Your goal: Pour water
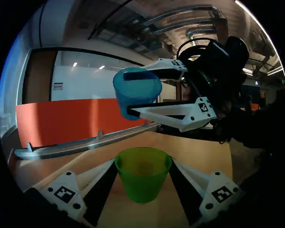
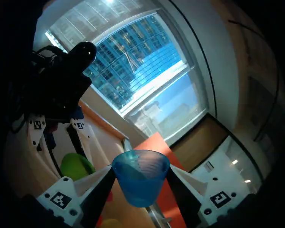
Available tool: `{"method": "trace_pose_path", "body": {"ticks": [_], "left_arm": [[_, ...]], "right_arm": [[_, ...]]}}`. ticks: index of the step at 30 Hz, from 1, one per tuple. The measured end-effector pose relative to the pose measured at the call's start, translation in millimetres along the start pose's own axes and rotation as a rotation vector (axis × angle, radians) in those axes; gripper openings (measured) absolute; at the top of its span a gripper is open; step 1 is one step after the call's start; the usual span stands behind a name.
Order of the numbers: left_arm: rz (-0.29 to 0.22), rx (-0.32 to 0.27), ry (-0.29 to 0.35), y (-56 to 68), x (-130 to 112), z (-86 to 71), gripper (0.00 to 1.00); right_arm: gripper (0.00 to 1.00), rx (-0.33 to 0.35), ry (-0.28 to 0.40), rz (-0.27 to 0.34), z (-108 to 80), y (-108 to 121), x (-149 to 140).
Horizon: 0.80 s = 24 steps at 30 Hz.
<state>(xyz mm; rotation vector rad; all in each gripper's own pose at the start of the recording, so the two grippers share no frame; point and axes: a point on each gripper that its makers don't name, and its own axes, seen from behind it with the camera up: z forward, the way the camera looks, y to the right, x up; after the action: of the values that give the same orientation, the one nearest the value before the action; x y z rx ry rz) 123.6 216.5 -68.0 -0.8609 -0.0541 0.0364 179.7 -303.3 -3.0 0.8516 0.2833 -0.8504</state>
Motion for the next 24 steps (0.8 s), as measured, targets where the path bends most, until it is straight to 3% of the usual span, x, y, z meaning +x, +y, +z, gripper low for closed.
{"method": "trace_pose_path", "body": {"ticks": [24], "left_arm": [[0.009, -0.011, 0.009, 4.8, 6.2, 3.5, 0.89]], "right_arm": [[0.90, -0.022, -0.043, -0.206, 5.4, 11.2, -2.7]]}}
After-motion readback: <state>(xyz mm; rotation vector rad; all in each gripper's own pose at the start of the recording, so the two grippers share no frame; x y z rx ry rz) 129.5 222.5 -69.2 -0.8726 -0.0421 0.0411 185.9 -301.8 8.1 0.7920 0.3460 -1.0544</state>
